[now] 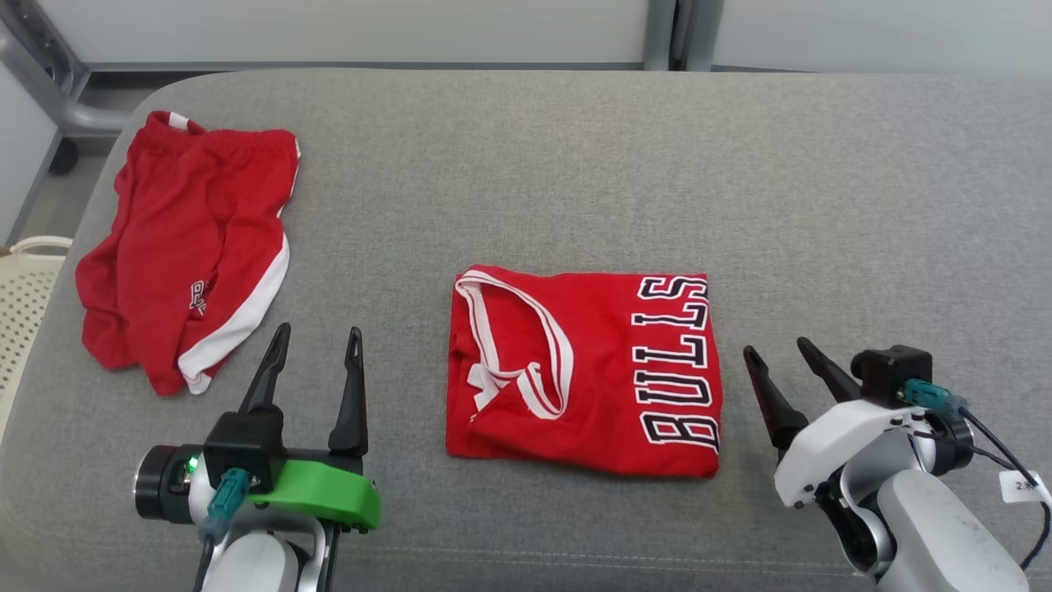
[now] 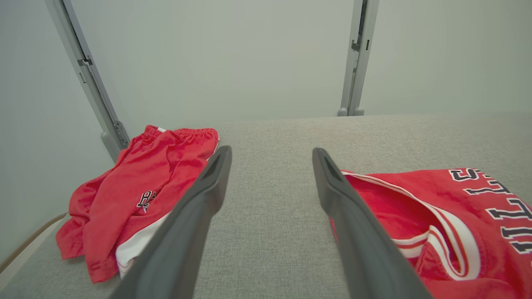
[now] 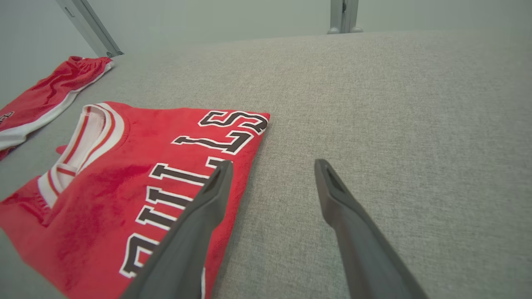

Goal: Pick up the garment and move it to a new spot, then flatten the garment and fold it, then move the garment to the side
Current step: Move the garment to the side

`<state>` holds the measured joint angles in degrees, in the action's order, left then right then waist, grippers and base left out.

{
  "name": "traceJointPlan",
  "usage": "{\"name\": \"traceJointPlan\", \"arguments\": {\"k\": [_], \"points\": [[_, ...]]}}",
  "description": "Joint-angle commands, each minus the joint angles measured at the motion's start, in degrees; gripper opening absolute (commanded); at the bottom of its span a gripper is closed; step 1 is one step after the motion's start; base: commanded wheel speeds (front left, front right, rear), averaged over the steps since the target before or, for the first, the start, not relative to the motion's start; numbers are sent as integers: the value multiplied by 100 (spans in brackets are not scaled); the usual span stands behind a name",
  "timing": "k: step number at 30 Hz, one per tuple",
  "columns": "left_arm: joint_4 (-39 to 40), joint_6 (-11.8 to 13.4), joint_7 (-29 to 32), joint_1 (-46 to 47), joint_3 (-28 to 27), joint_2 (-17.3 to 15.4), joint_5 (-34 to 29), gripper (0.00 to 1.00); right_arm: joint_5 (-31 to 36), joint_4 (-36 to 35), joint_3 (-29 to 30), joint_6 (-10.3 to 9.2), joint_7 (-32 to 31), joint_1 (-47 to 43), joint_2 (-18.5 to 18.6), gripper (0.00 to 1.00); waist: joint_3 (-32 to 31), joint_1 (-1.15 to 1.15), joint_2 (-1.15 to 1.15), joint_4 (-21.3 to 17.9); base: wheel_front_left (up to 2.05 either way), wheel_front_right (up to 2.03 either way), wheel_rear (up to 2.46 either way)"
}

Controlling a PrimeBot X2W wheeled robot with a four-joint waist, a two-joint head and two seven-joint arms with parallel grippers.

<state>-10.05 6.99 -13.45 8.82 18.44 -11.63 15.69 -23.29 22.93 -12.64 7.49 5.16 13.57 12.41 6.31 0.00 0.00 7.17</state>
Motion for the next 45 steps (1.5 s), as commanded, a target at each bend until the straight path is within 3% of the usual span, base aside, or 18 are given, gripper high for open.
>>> {"name": "traceJointPlan", "arguments": {"k": [1, 11, 12, 13, 19, 28, 36, 37, 45], "points": [[-41, -28, -42, 125, 1, 39, 49, 100, -105, 165, -168, 0, -39, 210, 65, 100, 263, 0, 0, 264, 0, 0, 0], [-260, -87, -147, 344, 14, 212, 66, 100, -826, 1042, -1070, 0, -401, 974, 213, 100, 597, 0, 0, 716, 0, 0, 0], [-269, -92, -157, 351, 7, 221, 65, 100, -882, 1089, -1147, 0, -417, 1015, 245, 45, 603, 0, 0, 726, 0, 0, 0], [-275, -97, -163, 359, 1, 232, 64, 100, -940, 1119, -1192, 0, -387, 1052, 262, 0, 609, 0, 0, 732, 0, 0, 0], [-283, -82, -177, 347, -80, 242, 45, 100, -929, 939, -1465, -1, -131, 1296, 517, 0, 573, 0, 0, 571, 0, 0, 0], [-163, -145, -173, 391, -102, 252, -50, 100, -390, -255, -1853, -3, -173, 1650, 1079, 0, 519, 0, 0, -90, 0, 0, 0], [-81, -207, -173, 425, -88, 208, -137, 100, -245, -1465, -1888, -4, -814, 1704, 1571, 0, 486, 0, 0, -1078, 0, 0, 0], [-58, -199, -173, 431, -109, 168, -150, 100, -196, -1649, -1862, -4, -932, 1703, 1683, 0, 503, 0, 0, -1355, 0, 0, 0], [40, -203, -111, 551, -127, -15, -196, 100, -215, -1967, -1860, -4, -1056, 1815, 1926, 0, 694, 0, 0, -2316, 0, 0, 0]]}}
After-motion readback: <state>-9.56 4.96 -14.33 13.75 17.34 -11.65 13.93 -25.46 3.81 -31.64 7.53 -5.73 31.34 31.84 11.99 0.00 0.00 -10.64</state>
